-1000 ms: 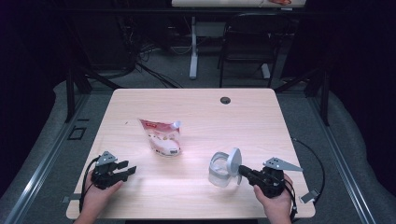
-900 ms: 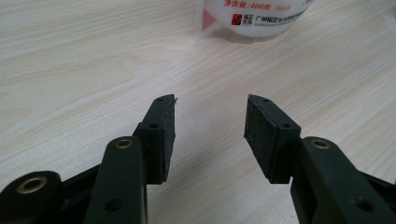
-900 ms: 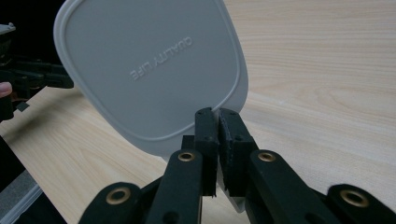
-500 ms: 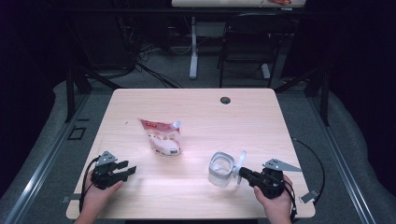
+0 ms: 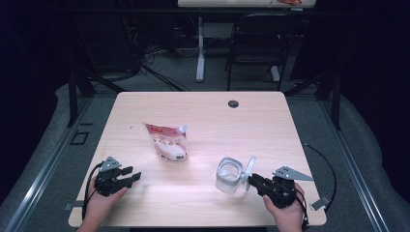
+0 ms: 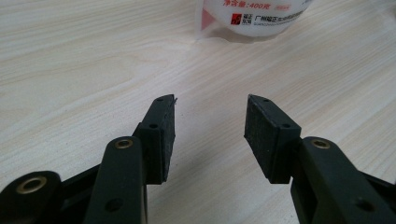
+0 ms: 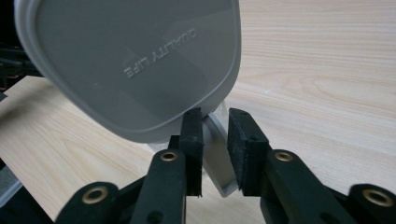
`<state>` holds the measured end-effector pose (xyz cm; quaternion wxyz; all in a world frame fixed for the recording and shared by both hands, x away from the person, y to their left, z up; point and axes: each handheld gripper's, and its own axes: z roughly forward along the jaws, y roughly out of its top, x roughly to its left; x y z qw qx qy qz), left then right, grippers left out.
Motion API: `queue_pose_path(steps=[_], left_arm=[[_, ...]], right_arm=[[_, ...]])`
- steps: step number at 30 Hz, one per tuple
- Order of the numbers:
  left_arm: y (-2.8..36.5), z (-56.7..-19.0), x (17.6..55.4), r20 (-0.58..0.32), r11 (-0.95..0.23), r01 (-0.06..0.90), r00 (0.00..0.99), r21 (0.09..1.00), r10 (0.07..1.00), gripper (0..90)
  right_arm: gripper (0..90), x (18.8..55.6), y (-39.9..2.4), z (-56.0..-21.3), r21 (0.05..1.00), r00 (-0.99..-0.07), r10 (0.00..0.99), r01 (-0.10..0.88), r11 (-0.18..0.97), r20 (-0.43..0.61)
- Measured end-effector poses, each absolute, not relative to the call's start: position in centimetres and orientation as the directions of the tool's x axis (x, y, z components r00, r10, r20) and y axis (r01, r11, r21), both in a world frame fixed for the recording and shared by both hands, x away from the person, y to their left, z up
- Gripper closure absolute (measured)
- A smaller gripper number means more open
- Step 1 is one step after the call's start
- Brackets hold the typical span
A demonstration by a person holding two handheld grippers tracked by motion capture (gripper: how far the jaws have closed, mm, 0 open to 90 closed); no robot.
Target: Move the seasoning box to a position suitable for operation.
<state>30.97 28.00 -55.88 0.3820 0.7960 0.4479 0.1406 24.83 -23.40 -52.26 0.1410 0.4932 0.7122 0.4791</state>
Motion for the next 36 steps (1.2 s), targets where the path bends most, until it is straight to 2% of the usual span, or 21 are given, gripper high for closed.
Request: queue_pose_path(steps=[10,17,22,30,36], left_arm=[[28.0,-55.9,31.0,-0.119,-0.306,0.606,0.559,0.735,0.821,53.1],[27.9,-55.9,31.0,-0.118,-0.310,0.605,0.562,0.733,0.818,53.0],[27.9,-55.9,31.0,-0.118,-0.309,0.605,0.561,0.733,0.819,53.0],[27.9,-55.9,31.0,-0.118,-0.311,0.605,0.564,0.733,0.818,53.1],[27.9,-55.9,31.0,-0.117,-0.313,0.603,0.565,0.733,0.817,53.0]], right_arm=[[63.3,23.6,-23.2,-52.7,0.821,-0.474,0.849,0.564,0.092,0.231],[62.7,23.6,-22.5,-53.2,0.802,-0.491,0.851,0.577,0.155,0.189],[64.7,23.8,-22.1,-53.4,0.797,-0.492,0.854,0.578,0.174,0.170],[76.3,24.1,-22.2,-53.5,0.782,-0.484,0.859,0.596,0.184,0.166],[80.3,24.4,-22.3,-53.4,0.784,-0.485,0.859,0.593,0.183,0.166]])
